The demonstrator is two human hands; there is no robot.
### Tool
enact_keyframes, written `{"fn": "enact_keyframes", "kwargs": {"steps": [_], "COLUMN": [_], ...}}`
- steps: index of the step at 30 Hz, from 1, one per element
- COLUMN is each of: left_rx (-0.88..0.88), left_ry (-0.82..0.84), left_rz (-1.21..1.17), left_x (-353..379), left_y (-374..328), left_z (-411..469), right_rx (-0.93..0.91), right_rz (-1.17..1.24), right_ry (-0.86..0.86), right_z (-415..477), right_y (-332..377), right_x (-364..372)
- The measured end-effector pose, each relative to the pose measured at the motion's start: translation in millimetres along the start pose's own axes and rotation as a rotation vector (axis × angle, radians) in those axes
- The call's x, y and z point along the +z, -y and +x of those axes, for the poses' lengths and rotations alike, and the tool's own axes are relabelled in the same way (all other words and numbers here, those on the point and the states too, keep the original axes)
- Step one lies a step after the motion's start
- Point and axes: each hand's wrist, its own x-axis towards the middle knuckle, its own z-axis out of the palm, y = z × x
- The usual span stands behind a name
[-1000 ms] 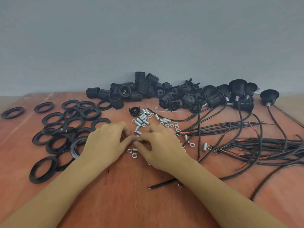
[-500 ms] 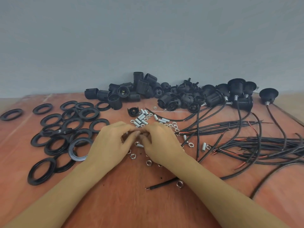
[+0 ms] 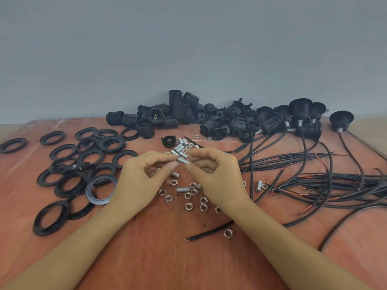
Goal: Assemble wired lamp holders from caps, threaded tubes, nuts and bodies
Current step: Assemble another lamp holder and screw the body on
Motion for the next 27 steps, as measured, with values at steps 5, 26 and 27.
{"fn": "enact_keyframes", "kwargs": {"steps": [5, 26, 27], "left_rx": [-0.088, -0.246, -0.272], "left_ry": [-0.003, 0.029, 0.035], "left_rz": [-0.176, -0.504, -0.533], "left_x": [2.6, 1.9, 2.3], "left_y": [-0.1, -15.3, -16.3], "left_z": [-0.2, -0.1, -0.2], "right_rx": [0.017, -0.229, -0.242], "right_rz": [0.070, 0.079, 0.065], "right_ry": [0.045, 0.070, 0.071], "right_z": [-0.1, 2.1, 2.0], "right_y": [0.2, 3.4, 3.4], "right_x": [-3.1, -13.8, -14.8]}}
